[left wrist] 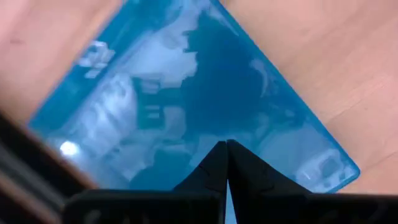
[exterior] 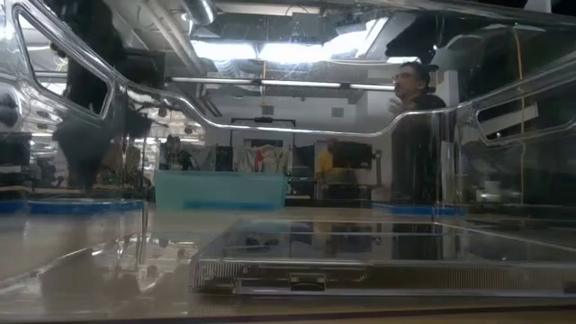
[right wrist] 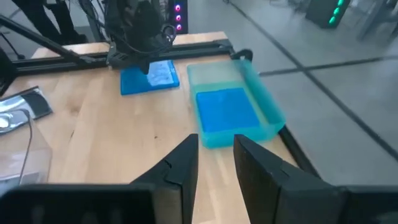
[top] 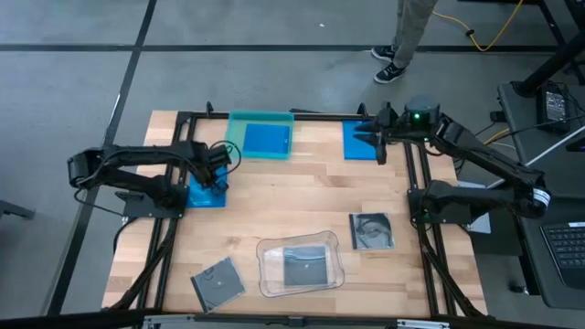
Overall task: Pick & place jewel cases by type
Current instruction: Put the bottom blue CD case into the green bin
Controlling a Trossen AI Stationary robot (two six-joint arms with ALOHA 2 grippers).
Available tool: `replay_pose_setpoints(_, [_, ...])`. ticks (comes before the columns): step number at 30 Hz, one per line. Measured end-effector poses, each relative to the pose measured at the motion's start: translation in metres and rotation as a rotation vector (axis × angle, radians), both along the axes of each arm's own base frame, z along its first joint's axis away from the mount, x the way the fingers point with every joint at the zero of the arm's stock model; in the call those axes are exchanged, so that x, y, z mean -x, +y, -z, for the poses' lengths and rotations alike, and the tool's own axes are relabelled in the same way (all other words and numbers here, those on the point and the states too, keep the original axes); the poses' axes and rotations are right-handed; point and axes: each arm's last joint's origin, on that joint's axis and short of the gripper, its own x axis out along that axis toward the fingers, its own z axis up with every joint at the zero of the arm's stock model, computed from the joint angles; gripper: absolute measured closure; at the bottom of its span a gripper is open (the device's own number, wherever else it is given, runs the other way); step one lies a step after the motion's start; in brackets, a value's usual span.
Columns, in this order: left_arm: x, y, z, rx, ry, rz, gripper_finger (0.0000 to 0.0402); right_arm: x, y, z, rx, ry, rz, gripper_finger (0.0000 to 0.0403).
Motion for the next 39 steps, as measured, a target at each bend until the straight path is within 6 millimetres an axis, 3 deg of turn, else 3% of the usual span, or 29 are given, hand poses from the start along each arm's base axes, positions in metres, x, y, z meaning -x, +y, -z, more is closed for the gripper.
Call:
replay_pose_setpoints(7, [-0.006,-0.007,0.015,-0.016,-0.099,0.030,0.0399,-0.013,-0.001,0.008,-0.024,0.036,-0.033,0.0297])
replay_pose_setpoints(12, [-0.021,-0.011,0.019,0.005,-0.268,0.013,0.0399,-0.019,-0.003,0.013,-0.029,0.052,-0.038,0.0297])
replay_pose_setpoints(21, [-0.048,-0.014,0.032,0.050,-0.402,-0.038,0.0399,-0.028,-0.009,0.018,0.024,0.066,-0.064,0.0297])
replay_pose_setpoints(31, [-0.099,-0.015,0.051,0.111,-0.583,-0.014,0.0400,-0.033,-0.012,0.025,0.027,0.098,-0.077,0.0297])
replay_pose_setpoints(39, [-0.158,-0.009,0.045,0.118,-0.619,0.139,0.0400,-0.032,-0.011,0.029,-0.028,0.135,-0.067,0.0297])
